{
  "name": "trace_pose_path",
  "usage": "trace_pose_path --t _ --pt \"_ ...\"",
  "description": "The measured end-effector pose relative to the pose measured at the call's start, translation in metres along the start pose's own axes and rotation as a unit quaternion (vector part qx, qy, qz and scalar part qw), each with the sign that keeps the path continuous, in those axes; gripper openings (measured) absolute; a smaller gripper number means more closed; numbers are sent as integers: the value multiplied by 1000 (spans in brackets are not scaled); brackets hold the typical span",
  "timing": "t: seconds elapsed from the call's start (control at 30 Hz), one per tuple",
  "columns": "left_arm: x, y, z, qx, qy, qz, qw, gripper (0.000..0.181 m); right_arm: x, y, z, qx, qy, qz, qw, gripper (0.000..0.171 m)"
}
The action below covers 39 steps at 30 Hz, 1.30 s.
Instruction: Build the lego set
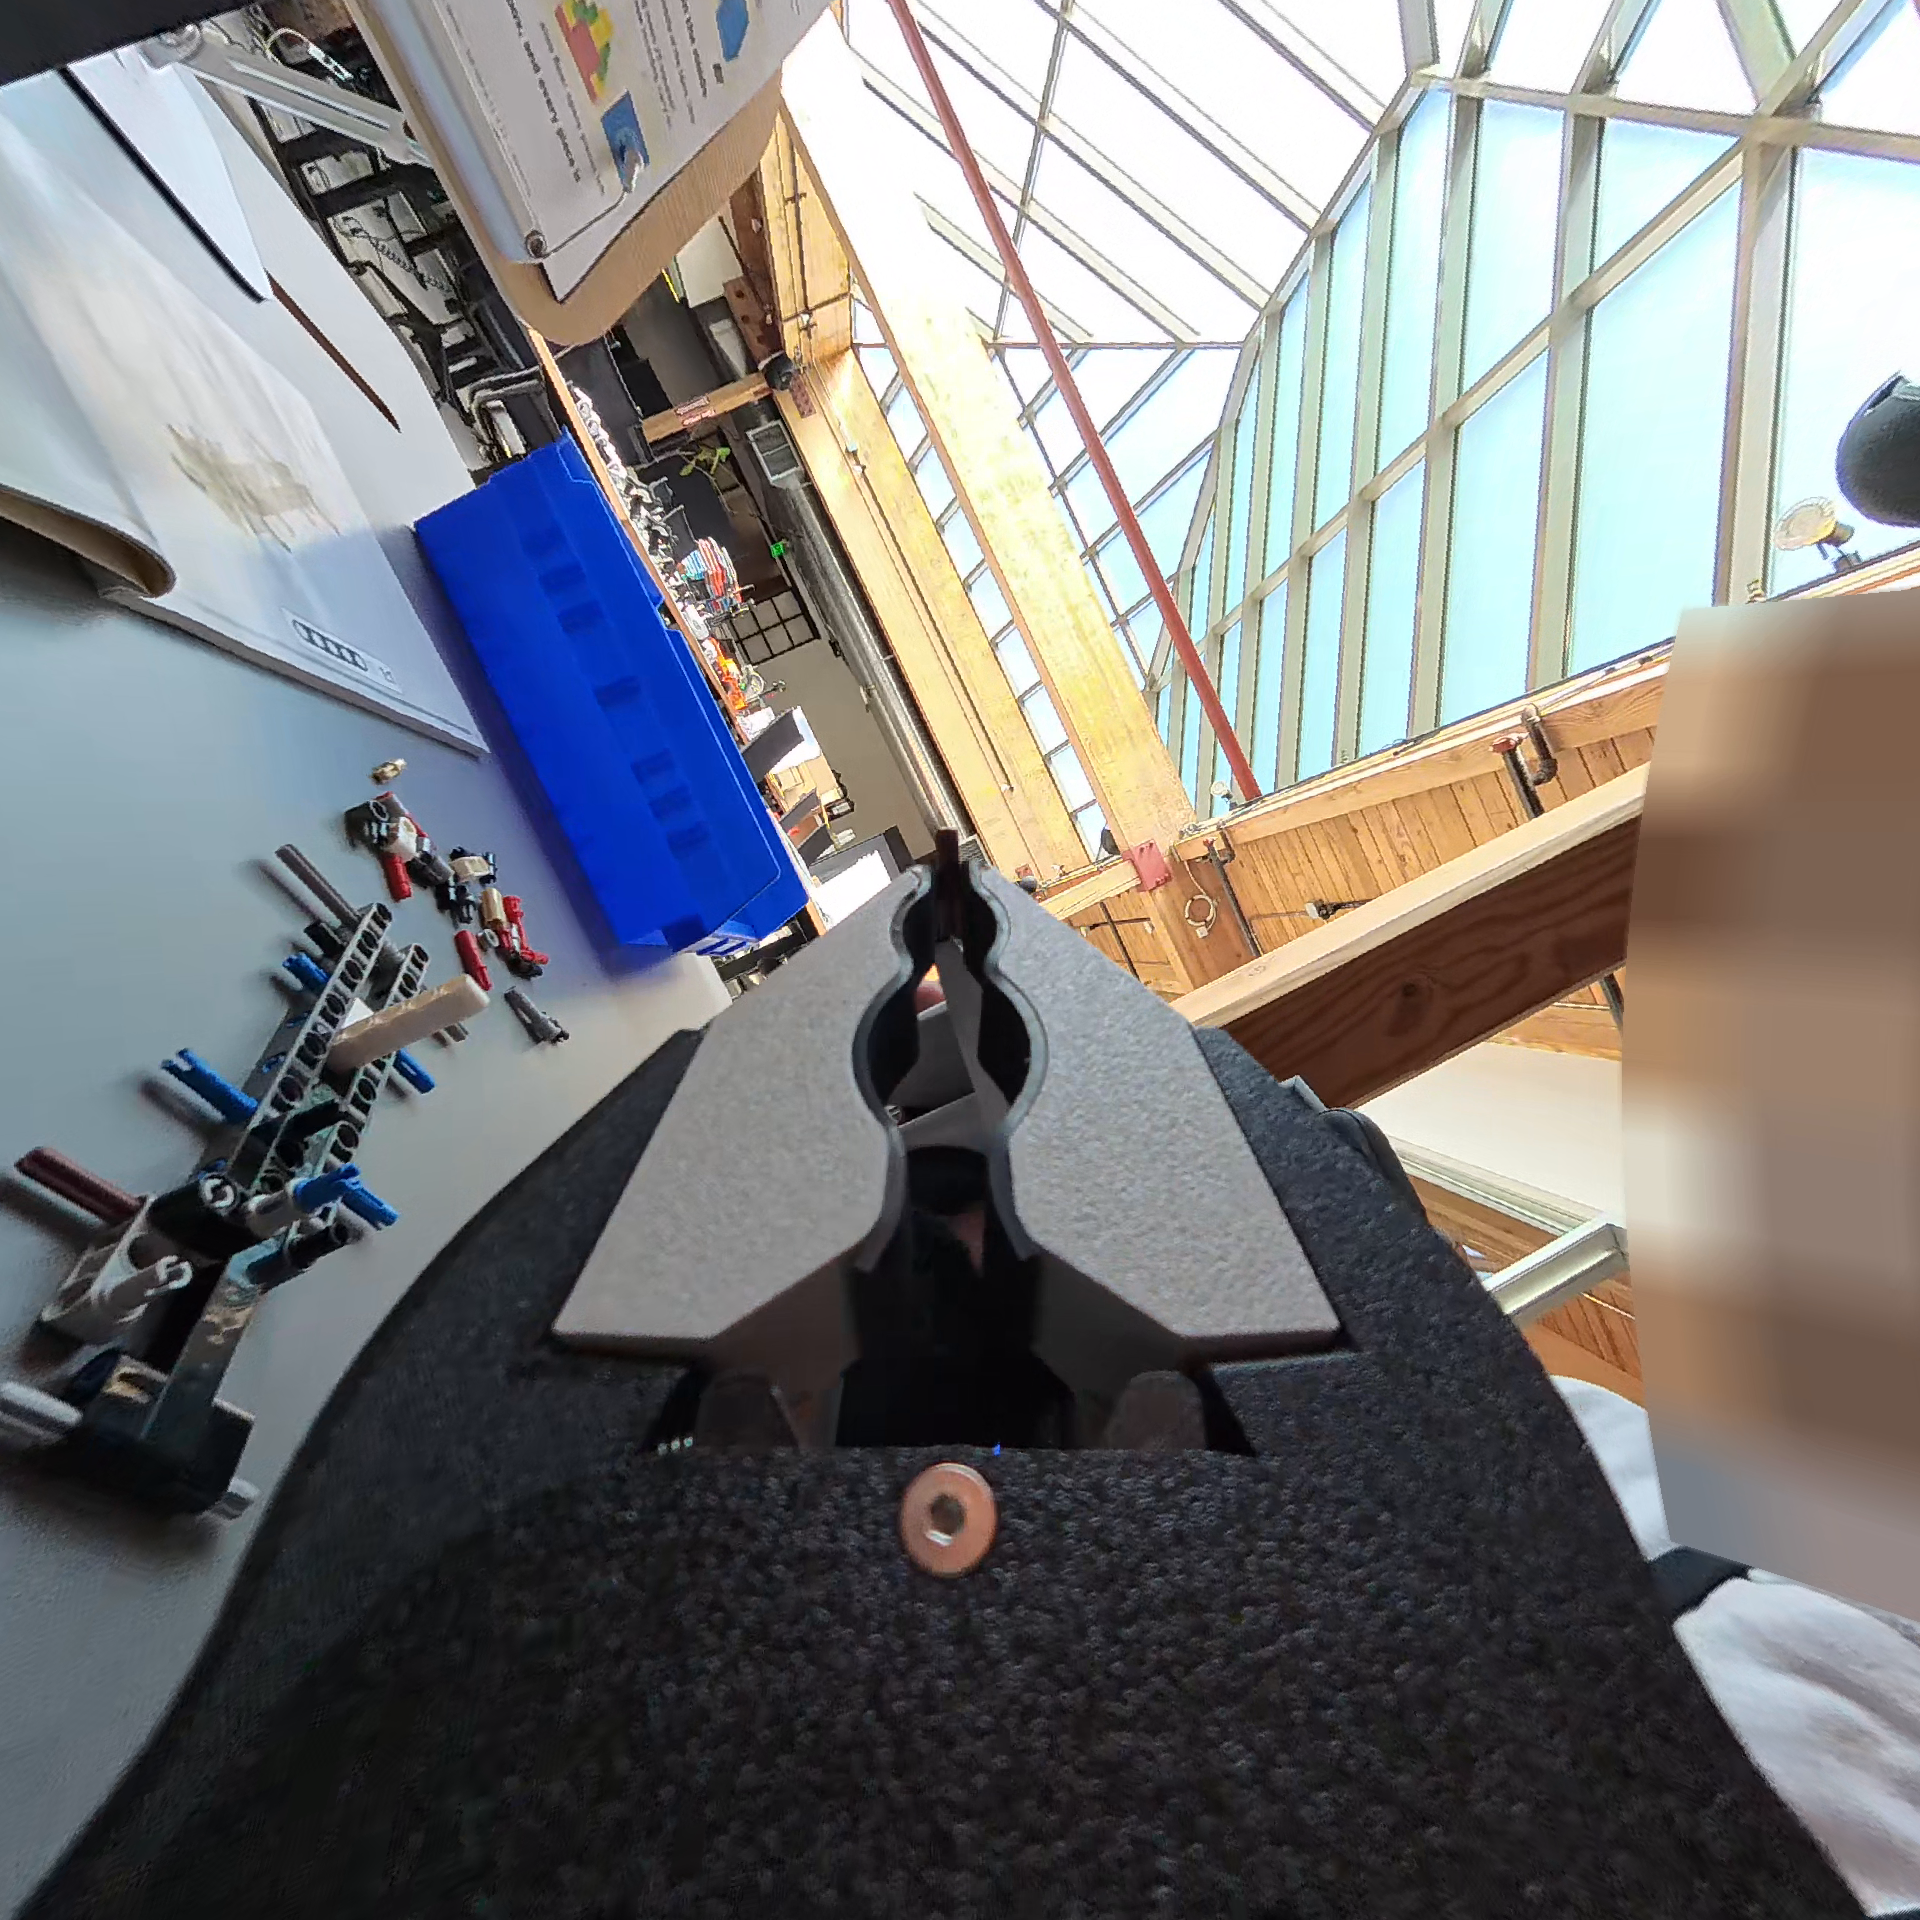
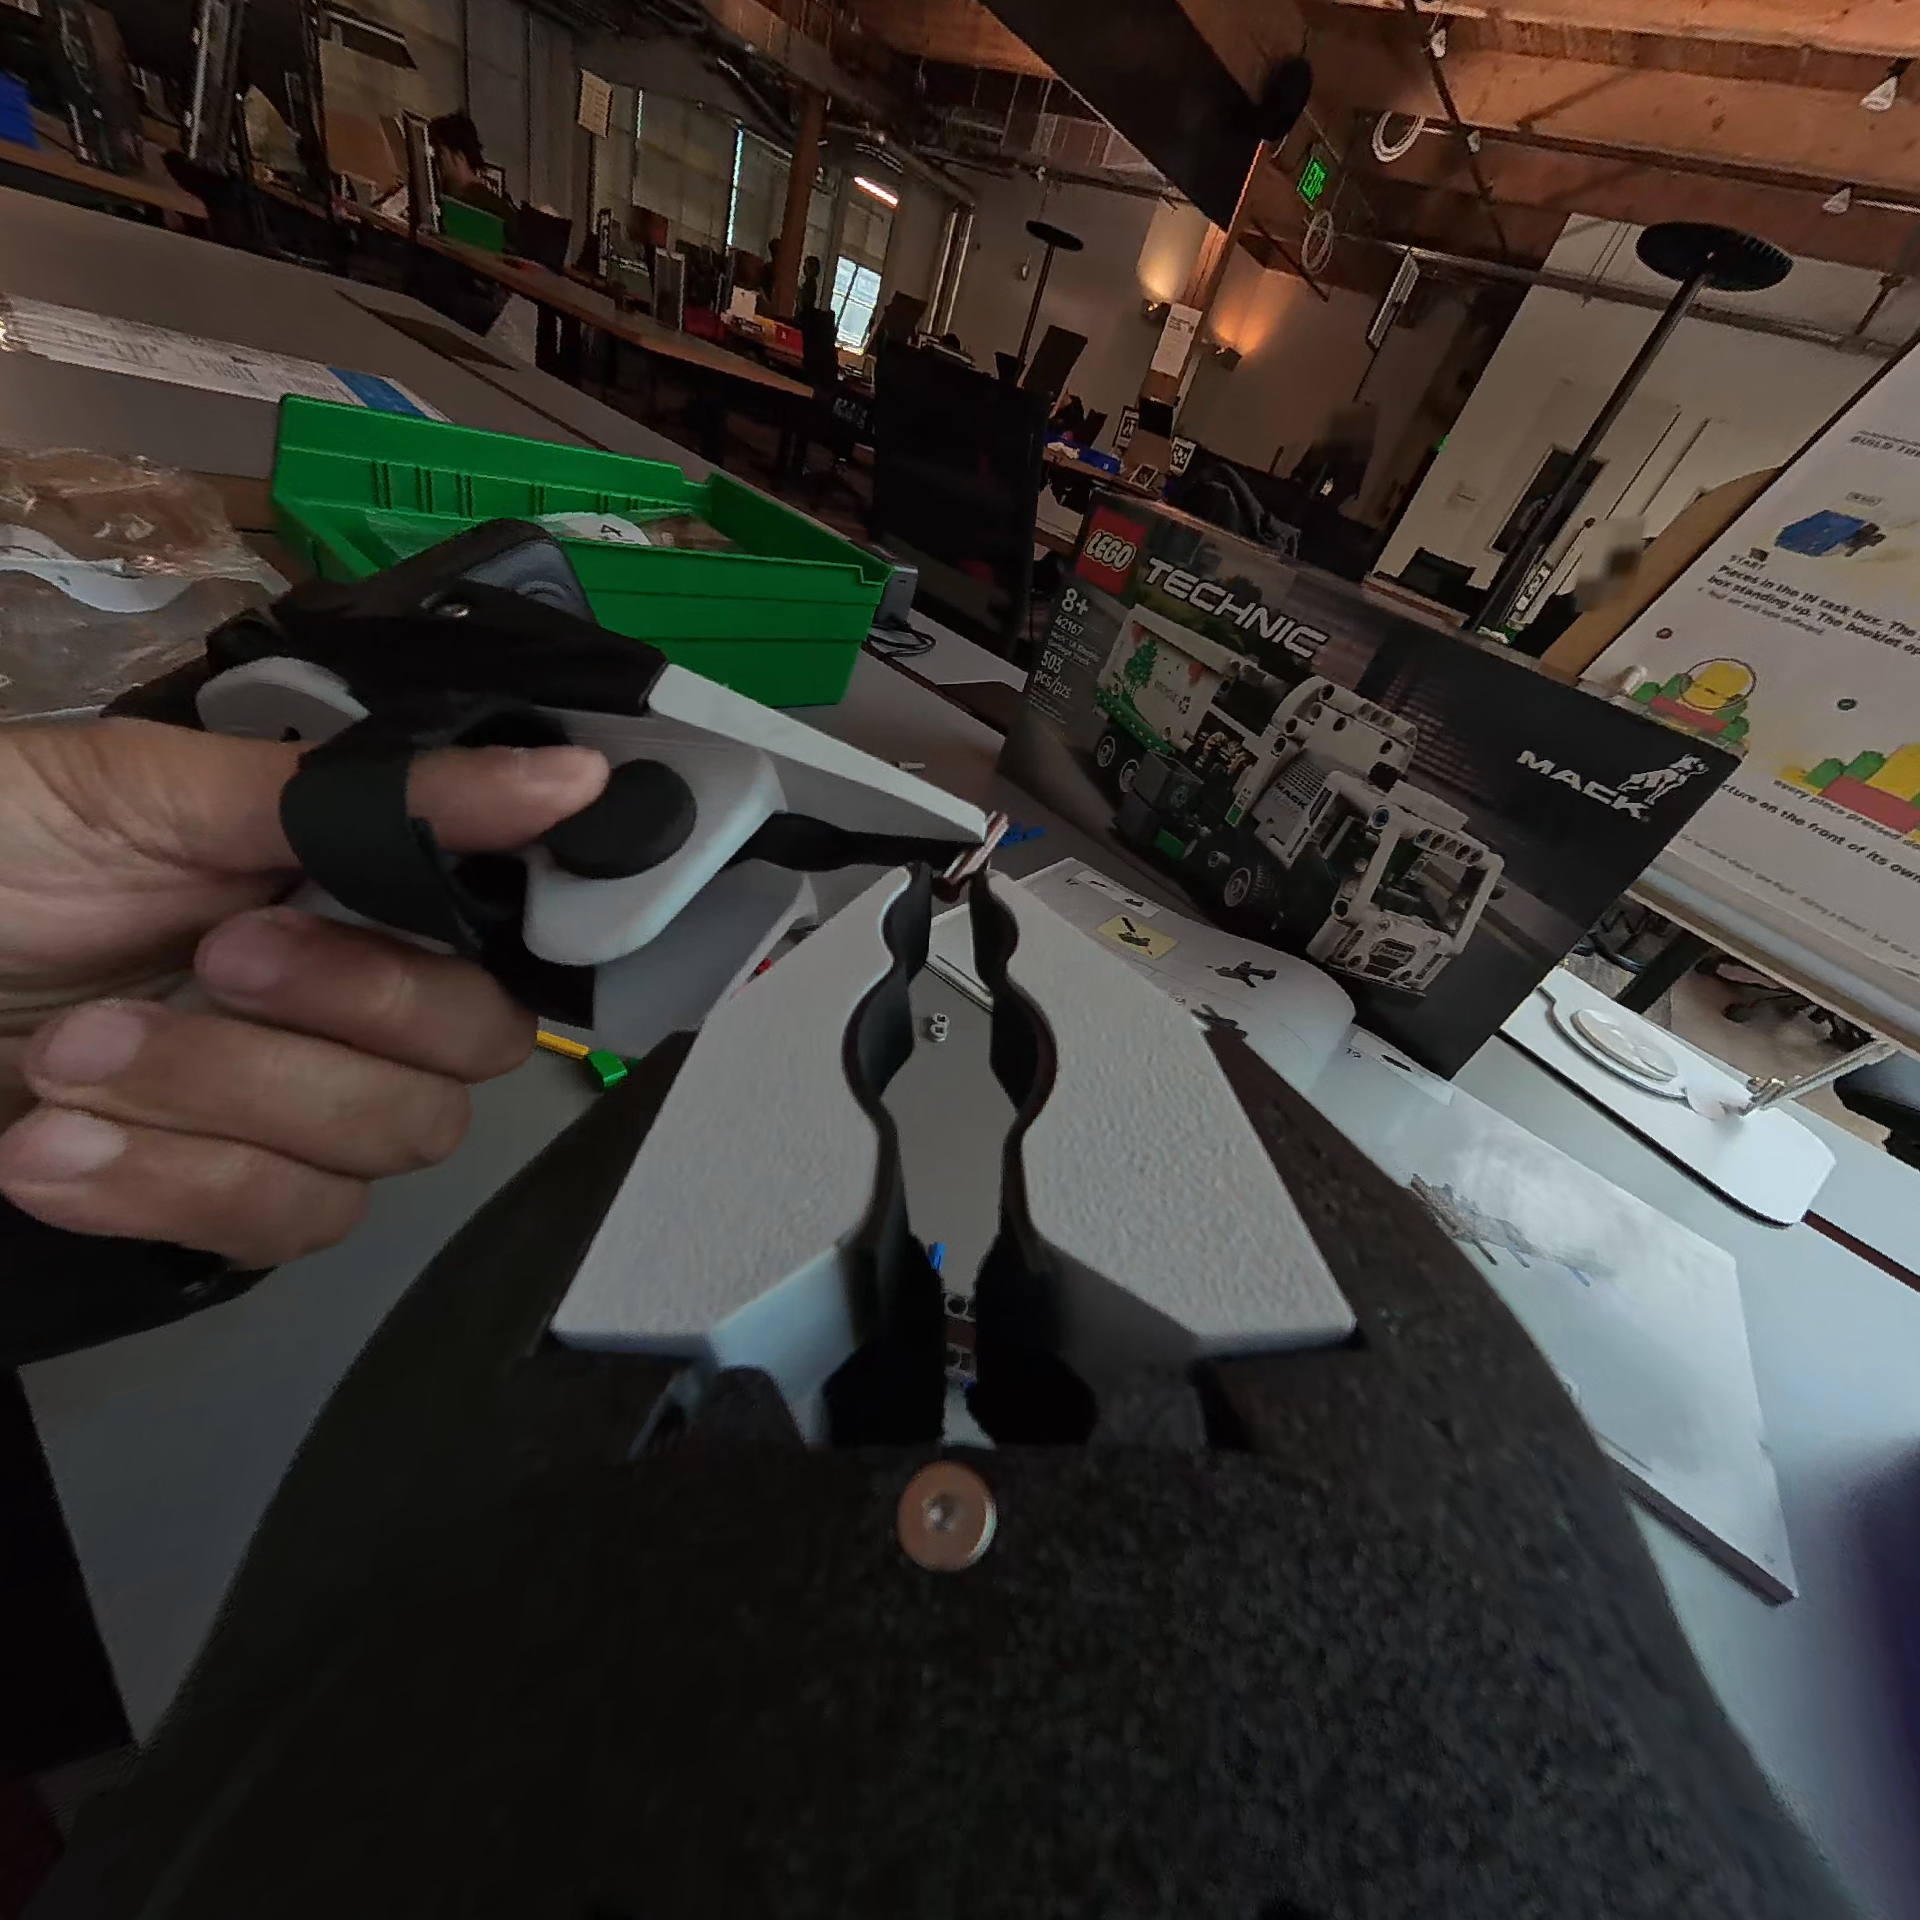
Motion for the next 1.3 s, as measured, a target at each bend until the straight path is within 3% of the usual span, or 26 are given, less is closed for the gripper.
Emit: trace_pose_path --t 0.27,0.43,0.57,0.67,0.73,0.8,0.93,1.1,1.2,1.3 --pt "-1 -3 -3 -6 37 -16 999 2 3 1 5 -36 0 -1 999 2" --pt "-16 -31 -2 -74 163 -28 983 2 9 8 20 -83 9 -19 996 1" --pt "-52 -82 -5 -218 305 -40 926 7 25 22 56 -104 -46 -45 993 1" --pt "-82 -125 -17 -347 383 -71 853 14 39 39 78 -158 -108 -71 979 2" --pt "-100 -146 -25 -403 423 -71 808 15 50 54 90 -186 -129 -89 970 2" --pt "-113 -157 -33 -423 445 -76 786 16 59 71 101 -186 -134 -106 967 1" --pt "-122 -151 -40 -399 475 -102 778 16 65 90 105 -200 -104 -106 968 2" --pt "-126 -149 -45 -398 495 -117 764 11 66 81 102 -182 -110 -102 972 1" --pt "-131 -158 -45 -406 481 -99 771 10 71 78 96 -241 -58 -143 958 2" --pt "-134 -164 -46 -404 460 -91 786 10 76 82 84 -325 -6 -211 922 2"
Point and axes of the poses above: each gripper's, where its closed fingertips meet, y out along the fingers, x out of its underside, z = x × y across the jaws, the point moved 6 cm from there along -y, back along the fingers, and after that the axes turned 10 degrees about -z, right-handed, at the moved point
